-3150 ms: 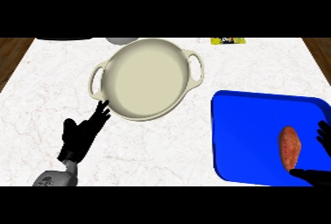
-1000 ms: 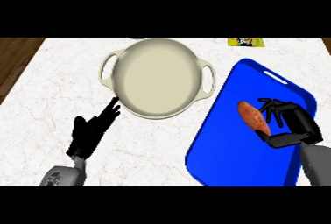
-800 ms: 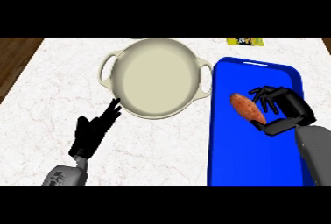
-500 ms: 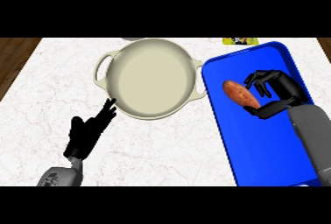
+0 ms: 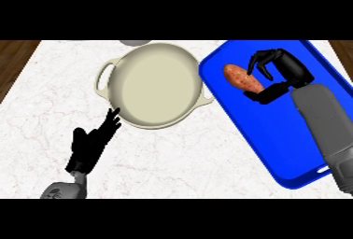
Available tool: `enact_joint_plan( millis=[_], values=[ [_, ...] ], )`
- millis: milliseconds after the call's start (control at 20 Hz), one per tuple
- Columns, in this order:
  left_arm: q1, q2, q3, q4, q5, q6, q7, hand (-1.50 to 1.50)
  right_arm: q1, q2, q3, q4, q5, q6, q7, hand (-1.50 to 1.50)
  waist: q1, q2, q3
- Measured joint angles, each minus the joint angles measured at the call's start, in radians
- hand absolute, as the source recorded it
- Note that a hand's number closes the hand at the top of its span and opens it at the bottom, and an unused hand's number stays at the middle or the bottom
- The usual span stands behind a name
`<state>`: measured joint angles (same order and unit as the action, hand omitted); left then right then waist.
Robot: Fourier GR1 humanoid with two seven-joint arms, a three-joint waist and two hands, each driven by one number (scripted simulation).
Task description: Pick the sweet potato from the tray and place it in the pot
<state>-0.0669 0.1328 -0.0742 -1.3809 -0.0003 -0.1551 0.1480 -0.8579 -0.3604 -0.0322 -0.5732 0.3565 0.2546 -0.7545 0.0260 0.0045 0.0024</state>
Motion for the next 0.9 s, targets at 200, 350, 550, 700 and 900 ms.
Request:
enact_joint_plan(
  millis=[200, 350, 550, 700, 900],
  values=[
    [0.003, 0.003, 0.009, 0.007, -0.002, -0.005, -0.009, 0.00, -0.073, 0.031, 0.015, -0.028, 0.029, -0.026, 0.086, 1.50, -0.009, -0.003, 0.000],
    [0.012, 0.005, 0.010, -0.010, 0.002, -0.011, 0.008, 0.00, -0.134, 0.072, 0.035, -0.065, 0.050, -0.038, 0.184, 1.50, -0.012, -0.005, -0.002],
    [0.006, 0.010, 0.022, -0.014, 0.011, -0.020, 0.021, 0.00, -0.210, 0.126, 0.078, -0.076, 0.099, -0.049, 0.291, 1.50, -0.011, -0.005, -0.002],
    [0.007, 0.001, 0.015, -0.019, 0.002, -0.013, 0.024, 0.00, -0.263, 0.166, 0.109, -0.058, 0.143, -0.063, 0.352, 1.50, -0.008, -0.003, -0.002],
    [-0.002, -0.003, 0.019, 0.014, -0.009, -0.013, -0.016, 0.00, -0.325, 0.224, 0.151, -0.022, 0.207, -0.094, 0.408, 1.50, -0.006, -0.002, -0.001]
  ],
)
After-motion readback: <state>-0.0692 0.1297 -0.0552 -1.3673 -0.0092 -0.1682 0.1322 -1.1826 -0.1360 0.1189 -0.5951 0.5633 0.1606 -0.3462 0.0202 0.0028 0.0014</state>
